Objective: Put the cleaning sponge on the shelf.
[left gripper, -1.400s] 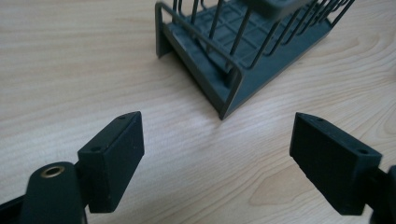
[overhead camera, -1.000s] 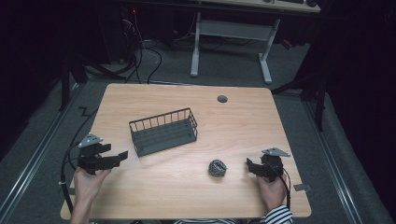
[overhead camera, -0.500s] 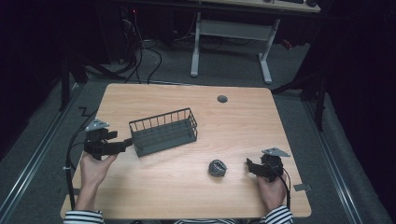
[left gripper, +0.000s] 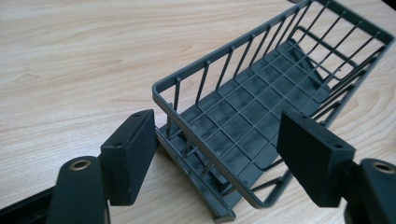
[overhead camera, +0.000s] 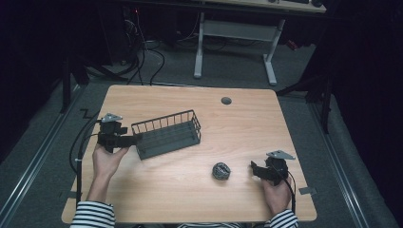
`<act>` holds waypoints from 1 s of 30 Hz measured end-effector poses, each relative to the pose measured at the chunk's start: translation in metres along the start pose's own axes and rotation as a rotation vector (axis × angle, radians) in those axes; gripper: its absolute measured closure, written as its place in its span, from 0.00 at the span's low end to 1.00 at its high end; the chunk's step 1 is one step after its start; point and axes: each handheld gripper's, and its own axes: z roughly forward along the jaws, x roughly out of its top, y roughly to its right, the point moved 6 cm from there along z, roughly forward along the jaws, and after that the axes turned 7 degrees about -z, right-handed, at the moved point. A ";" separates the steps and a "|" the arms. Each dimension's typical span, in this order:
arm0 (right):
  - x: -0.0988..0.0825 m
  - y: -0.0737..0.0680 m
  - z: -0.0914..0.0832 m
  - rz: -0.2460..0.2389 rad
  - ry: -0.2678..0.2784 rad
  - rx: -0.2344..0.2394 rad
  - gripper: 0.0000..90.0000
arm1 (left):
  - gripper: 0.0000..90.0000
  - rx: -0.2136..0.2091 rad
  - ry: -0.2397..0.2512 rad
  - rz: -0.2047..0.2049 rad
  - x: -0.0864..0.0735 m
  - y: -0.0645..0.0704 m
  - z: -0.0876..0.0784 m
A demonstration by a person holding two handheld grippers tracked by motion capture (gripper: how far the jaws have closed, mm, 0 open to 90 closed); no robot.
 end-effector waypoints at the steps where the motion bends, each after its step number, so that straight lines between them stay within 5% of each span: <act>1: 0.000 0.000 0.000 0.000 0.000 0.000 0.24 | 0.33 0.003 -0.002 -0.001 0.000 0.000 0.002; 21: 0.000 -0.001 0.000 -0.006 0.002 0.005 0.25 | 0.54 0.058 -0.006 0.015 -0.003 -0.004 0.016; 30: 0.000 -0.002 0.000 -0.006 0.002 0.006 0.25 | 0.63 0.050 0.003 0.037 -0.003 0.003 0.019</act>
